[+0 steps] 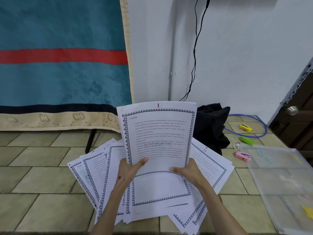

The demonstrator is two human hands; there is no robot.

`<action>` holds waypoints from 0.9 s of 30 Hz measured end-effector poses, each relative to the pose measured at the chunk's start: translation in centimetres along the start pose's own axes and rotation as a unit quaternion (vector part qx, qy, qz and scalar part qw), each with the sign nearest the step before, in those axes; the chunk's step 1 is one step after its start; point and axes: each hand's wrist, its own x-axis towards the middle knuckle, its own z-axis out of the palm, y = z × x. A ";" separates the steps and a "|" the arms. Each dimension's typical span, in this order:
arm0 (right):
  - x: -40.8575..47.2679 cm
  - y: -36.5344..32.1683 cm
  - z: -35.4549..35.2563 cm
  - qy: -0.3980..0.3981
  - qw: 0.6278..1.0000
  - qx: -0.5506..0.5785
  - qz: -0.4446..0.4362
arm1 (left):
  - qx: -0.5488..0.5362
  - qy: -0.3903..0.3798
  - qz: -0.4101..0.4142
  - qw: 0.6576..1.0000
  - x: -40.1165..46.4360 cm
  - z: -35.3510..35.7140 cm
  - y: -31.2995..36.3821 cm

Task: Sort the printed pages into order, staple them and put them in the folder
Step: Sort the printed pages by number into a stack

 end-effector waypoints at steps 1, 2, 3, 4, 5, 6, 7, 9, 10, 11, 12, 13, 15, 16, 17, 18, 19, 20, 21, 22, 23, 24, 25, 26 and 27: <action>0.0 0.6 0.0 -0.002 1.000 -0.006 0.008 | 0.003 -0.003 -0.003 1.000 -0.2 0.0 -0.2; 0.1 1.0 0.0 0.000 1.000 -0.013 0.016 | 0.004 -0.004 -0.003 1.000 -0.3 0.1 -0.4; 0.1 1.4 0.1 0.004 1.000 -0.016 0.022 | 0.006 -0.001 -0.004 1.000 -0.3 0.1 -0.6; 0.2 1.7 0.1 0.013 0.999 -0.014 0.028 | 0.004 0.002 -0.007 1.000 -0.2 0.2 -0.9; 0.2 2.0 0.2 0.021 0.999 -0.010 0.032 | 0.003 0.007 -0.017 1.000 -0.2 0.3 -1.1; 0.2 2.2 0.2 0.028 0.999 -0.006 0.034 | 0.002 0.013 -0.025 1.000 -0.3 0.4 -1.2; 0.2 2.2 0.3 0.032 0.999 -0.004 0.035 | 0.000 0.017 -0.030 0.999 -0.3 0.5 -1.2; 0.4 2.5 0.3 0.041 0.998 -0.003 0.039 | 0.004 0.017 -0.038 0.999 -0.3 0.5 -1.9; 0.6 2.8 0.3 0.045 0.998 -0.005 0.040 | 0.006 0.017 -0.040 0.999 -0.2 0.5 -2.2; 0.7 2.9 0.4 0.047 0.998 -0.008 0.039 | 0.004 0.016 -0.043 0.999 -0.3 0.5 -2.2; 0.8 2.9 0.4 0.047 0.998 -0.010 0.036 | 0.003 0.012 -0.046 0.999 -0.3 0.4 -2.1; 0.9 2.9 0.5 0.044 0.998 -0.013 0.035 | 0.007 0.006 -0.047 0.999 -0.2 0.3 -2.2; 0.7 2.5 0.5 0.029 0.999 -0.024 0.031 | 0.020 -0.010 -0.066 0.998 0.0 -0.1 -2.5; 0.4 1.8 0.3 0.020 0.999 -0.026 0.023 | 0.020 -0.024 -0.072 0.997 -0.1 -0.4 -2.3; 0.1 0.8 0.0 0.010 1.000 -0.021 0.010 | 0.018 -0.035 -0.074 0.996 -0.2 -0.7 -2.3; 0.0 -0.5 -0.5 0.003 1.000 -0.008 -0.011 | 0.020 -0.041 -0.081 0.996 -0.2 -0.8 -2.3; -0.1 -1.9 -1.0 -0.001 0.999 0.011 -0.037 | 0.025 -0.052 -0.075 0.995 -0.2 -1.0 -2.4; 0.1 -3.5 -1.5 0.001 0.997 0.030 -0.065 | 0.031 -0.059 -0.073 0.995 -0.1 -1.2 -2.5; 0.2 -5.2 -1.9 0.004 0.994 0.049 -0.094 | 0.036 -0.072 -0.068 0.994 0.3 -1.5 -3.0; 0.3 -6.8 -2.1 0.008 0.991 0.059 -0.121 | 0.042 -0.090 -0.063 0.993 0.5 -1.6 -3.1; 0.5 -8.2 -2.2 0.010 0.988 0.063 -0.140 | 0.060 -0.114 -0.058 0.990 0.5 -1.8 -2.6; 0.6 -9.4 -2.2 0.009 0.986 0.061 -0.153 | 0.071 -0.138 -0.042 0.987 0.2 -1.9 -1.6; 0.6 -10.4 -2.1 0.005 0.985 0.058 -0.164 | 0.080 -0.154 -0.029 0.984 0.1 -2.2 -0.7; 0.6 -11.1 -2.0 0.000 0.984 0.054 -0.172 | 0.077 -0.160 -0.015 0.984 0.0 -2.4 0.4; 0.5 -11.6 -1.9 -0.003 0.982 0.052 -0.180 | 0.072 -0.156 0.008 0.985 0.1 -2.7 1.7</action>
